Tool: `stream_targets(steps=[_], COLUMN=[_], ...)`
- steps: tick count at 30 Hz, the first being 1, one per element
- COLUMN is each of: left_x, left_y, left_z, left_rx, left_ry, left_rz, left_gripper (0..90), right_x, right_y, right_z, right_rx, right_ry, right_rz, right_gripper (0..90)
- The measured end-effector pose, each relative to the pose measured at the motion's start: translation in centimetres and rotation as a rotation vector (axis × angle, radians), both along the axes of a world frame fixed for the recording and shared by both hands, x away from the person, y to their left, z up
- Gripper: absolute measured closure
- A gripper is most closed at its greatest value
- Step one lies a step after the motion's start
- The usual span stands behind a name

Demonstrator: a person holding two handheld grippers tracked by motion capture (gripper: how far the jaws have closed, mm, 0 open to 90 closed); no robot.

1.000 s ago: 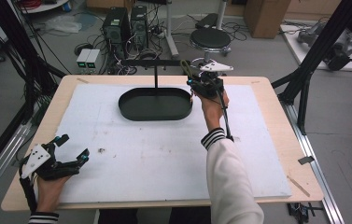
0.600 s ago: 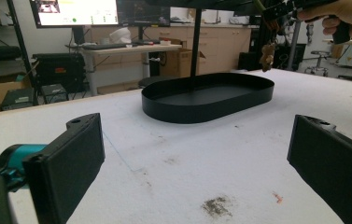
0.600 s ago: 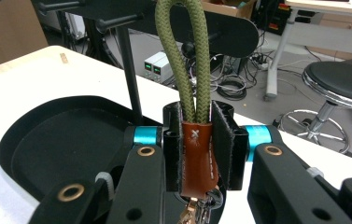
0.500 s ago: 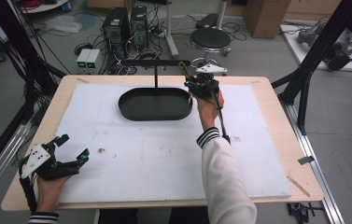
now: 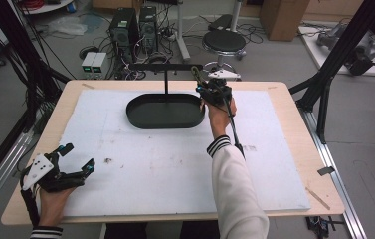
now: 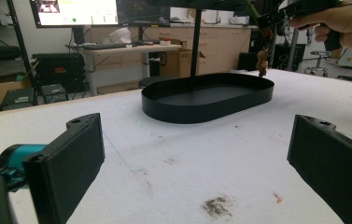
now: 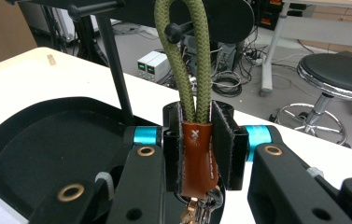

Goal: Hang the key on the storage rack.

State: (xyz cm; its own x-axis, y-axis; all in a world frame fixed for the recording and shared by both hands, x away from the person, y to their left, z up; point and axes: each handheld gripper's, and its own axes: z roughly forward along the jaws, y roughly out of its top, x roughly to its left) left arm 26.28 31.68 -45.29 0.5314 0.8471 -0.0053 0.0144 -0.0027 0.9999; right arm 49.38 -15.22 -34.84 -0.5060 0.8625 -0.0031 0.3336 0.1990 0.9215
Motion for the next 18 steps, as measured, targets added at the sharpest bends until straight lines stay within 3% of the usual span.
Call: stream_targets(steps=[18], left_x=[0.0], left_y=[0.0], left_z=[0.0], left_rx=[0.004], left_ry=[0.003], left_rz=[0.002], left_gripper=[4.4], right_x=[1.1], right_y=[-0.3], right_z=[-1.0], right_rx=[0.007], right_ry=[0.011], right_rz=[-0.019], right_gripper=[74.3])
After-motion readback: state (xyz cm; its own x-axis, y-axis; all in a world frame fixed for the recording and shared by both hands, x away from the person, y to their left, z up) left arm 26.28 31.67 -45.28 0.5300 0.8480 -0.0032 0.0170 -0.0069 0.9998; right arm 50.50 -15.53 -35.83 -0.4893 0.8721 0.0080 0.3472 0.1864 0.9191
